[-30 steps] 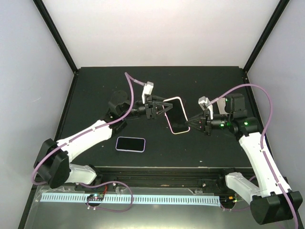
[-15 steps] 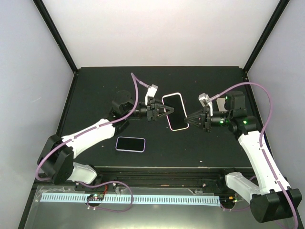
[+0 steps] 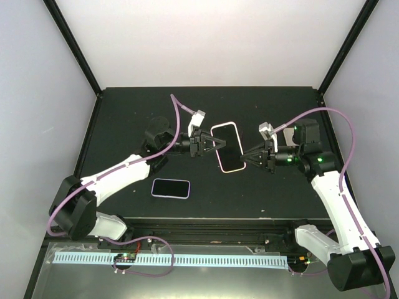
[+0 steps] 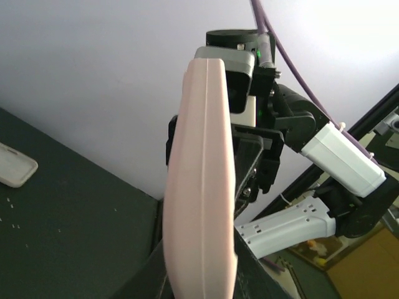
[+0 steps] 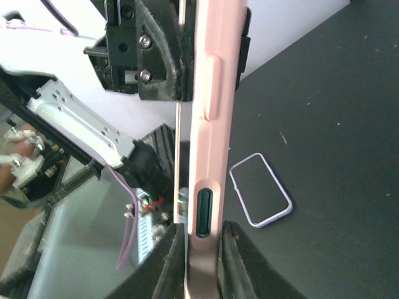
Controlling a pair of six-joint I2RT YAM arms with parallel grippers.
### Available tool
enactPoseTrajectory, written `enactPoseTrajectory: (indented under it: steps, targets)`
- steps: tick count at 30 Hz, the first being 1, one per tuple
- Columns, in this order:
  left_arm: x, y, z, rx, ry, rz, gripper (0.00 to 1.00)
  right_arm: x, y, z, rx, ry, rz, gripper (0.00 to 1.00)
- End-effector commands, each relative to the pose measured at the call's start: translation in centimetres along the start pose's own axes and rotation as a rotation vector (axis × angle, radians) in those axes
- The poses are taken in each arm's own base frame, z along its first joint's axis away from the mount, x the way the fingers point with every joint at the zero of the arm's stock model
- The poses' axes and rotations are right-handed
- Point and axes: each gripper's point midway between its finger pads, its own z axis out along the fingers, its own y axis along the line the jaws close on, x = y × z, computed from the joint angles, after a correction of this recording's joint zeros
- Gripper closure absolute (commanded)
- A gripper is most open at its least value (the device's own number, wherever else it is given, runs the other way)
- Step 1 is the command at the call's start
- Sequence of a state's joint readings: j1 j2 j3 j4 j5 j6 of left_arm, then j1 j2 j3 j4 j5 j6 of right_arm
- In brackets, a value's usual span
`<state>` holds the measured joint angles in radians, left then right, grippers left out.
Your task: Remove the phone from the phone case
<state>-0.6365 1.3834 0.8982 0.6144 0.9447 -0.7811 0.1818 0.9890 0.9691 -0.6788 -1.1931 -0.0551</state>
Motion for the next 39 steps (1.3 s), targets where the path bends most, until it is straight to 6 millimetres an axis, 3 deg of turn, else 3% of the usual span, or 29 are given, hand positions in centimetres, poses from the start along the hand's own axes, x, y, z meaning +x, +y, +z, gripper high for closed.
enactPoseTrajectory:
  steps: [1, 2, 6, 10, 17, 27, 39]
  targets:
    - [-1.9, -1.7, -1.0, 0.042, -0.010, 0.076, 0.93, -0.3, 1.5, -0.5, -0.017, 0.005, -0.140, 0.71]
    - [-2.0, -2.0, -1.1, 0.050, -0.003, 0.087, 0.94, -0.1, 1.7, -0.7, -0.013, 0.022, -0.170, 0.63]
    - [-2.6, -3.7, -1.7, 0.094, 0.029, 0.153, 0.95, 0.6, 1.8, -1.1, 0.014, 0.088, -0.276, 0.52]
    - [-2.8, -5.6, -2.5, 0.120, 0.048, 0.220, 0.95, 1.9, 2.8, -1.1, -0.033, 0.135, -0.364, 0.46]
    - [-2.5, -8.8, -3.4, 0.186, 0.079, 0.322, 0.98, 2.5, 3.8, 0.4, -0.037, 0.195, -0.430, 0.53]
    - [-1.9, -9.0, -3.5, 0.202, 0.099, 0.337, 0.99, 3.0, 7.1, 1.8, -0.157, 0.233, -0.486, 0.59]
    - [-1.3, -9.1, -3.2, 0.222, 0.117, 0.332, 0.99, 2.5, 7.5, 2.4, -0.151, 0.228, -0.489, 0.72]
